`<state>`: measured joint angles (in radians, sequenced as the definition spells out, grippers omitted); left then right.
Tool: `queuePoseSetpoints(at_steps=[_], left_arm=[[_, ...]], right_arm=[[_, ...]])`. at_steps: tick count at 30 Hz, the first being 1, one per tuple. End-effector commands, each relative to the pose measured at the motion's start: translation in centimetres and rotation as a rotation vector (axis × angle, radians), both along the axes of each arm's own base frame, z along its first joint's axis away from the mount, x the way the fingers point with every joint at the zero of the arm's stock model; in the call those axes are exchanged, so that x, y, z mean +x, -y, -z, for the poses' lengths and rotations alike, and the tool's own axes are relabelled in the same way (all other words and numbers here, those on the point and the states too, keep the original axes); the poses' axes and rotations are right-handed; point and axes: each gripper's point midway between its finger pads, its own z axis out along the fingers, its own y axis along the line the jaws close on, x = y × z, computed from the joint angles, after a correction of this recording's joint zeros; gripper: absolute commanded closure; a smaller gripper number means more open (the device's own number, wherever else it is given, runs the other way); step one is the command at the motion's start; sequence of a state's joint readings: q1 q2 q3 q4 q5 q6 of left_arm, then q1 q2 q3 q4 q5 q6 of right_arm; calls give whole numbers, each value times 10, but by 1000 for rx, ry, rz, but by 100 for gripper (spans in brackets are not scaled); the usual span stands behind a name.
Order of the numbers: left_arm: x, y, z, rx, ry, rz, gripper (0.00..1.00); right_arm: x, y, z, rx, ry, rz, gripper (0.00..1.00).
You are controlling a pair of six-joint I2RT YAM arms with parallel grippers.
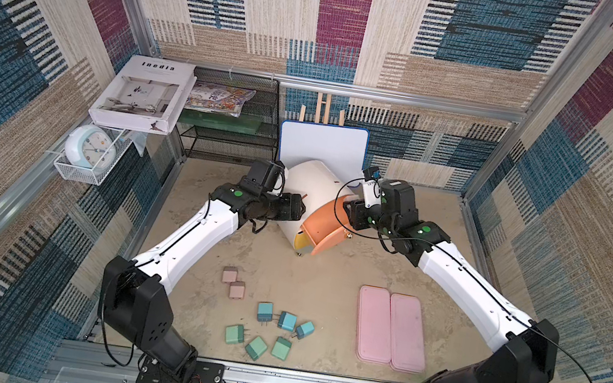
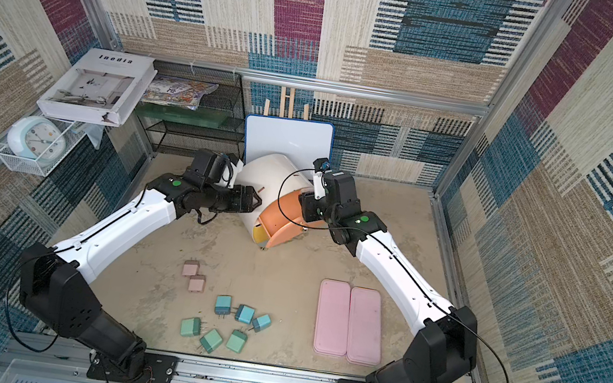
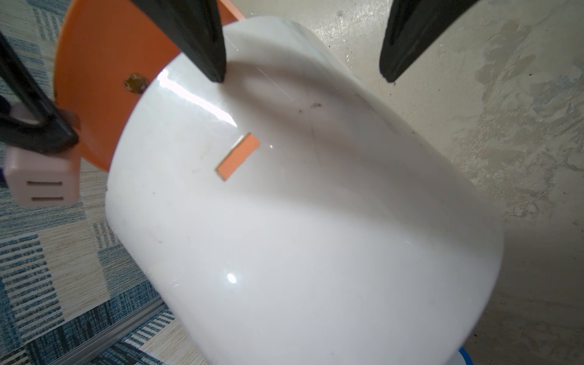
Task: Place the plugs into the drawer by color
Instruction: Adjust the drawer in the storage box, then place the plug in the drawer.
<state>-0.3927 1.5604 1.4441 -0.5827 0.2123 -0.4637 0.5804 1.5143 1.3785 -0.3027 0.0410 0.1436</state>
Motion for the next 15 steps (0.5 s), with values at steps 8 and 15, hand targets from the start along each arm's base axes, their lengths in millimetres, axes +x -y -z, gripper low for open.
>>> queuePoseSetpoints(at_steps=[8,15], left_arm=[[3,0,-5,4,17,-4,20],[2,-2,-4,15,19,-1,19]], right_arm=[[12,0,23,-76,-37,22,58],[27,5,35,-157,-59,59,55]])
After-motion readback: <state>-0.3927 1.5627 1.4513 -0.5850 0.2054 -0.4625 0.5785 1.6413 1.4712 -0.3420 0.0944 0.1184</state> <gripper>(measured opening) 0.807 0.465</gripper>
